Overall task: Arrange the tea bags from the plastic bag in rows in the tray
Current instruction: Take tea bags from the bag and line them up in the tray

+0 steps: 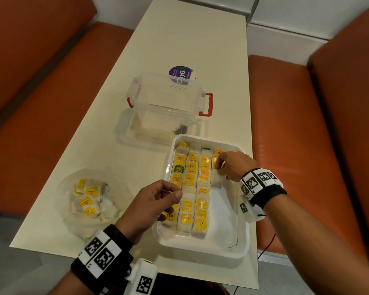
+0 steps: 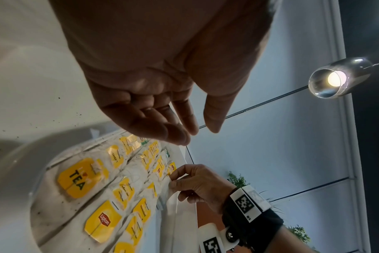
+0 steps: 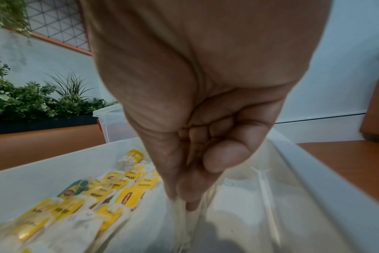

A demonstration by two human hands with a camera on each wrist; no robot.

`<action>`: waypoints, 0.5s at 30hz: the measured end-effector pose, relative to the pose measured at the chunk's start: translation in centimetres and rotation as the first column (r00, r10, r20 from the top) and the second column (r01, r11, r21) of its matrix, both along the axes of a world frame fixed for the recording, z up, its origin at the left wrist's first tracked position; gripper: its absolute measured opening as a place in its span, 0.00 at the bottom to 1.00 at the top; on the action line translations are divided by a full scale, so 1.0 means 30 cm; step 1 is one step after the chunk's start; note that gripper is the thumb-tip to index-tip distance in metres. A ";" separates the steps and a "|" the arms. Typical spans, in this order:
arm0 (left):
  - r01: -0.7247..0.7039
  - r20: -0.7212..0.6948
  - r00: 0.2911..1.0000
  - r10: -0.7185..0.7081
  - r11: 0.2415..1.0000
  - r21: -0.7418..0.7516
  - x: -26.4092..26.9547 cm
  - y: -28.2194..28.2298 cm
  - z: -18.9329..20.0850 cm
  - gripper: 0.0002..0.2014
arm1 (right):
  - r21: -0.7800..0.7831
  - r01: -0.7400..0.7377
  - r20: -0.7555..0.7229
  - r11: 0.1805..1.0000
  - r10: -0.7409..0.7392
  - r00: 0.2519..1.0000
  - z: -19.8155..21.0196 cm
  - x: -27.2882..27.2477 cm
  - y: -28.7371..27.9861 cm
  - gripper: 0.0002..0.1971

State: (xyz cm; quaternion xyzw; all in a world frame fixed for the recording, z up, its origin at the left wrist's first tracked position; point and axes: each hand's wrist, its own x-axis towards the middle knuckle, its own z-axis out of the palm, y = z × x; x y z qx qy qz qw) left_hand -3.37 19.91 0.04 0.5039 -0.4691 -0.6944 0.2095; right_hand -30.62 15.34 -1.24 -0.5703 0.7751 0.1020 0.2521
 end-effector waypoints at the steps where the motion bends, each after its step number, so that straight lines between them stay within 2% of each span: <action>1: 0.000 0.001 1.000 0.000 1.000 -0.002 0.002 0.000 0.002 0.07 | 0.000 0.005 0.004 1.000 -0.005 1.000 -0.001 -0.002 -0.001 0.05; 15: -0.007 0.003 1.000 0.007 1.000 -0.008 0.047 0.017 0.030 0.07 | -0.025 0.044 0.017 0.999 -0.043 0.999 -0.024 -0.023 -0.003 0.06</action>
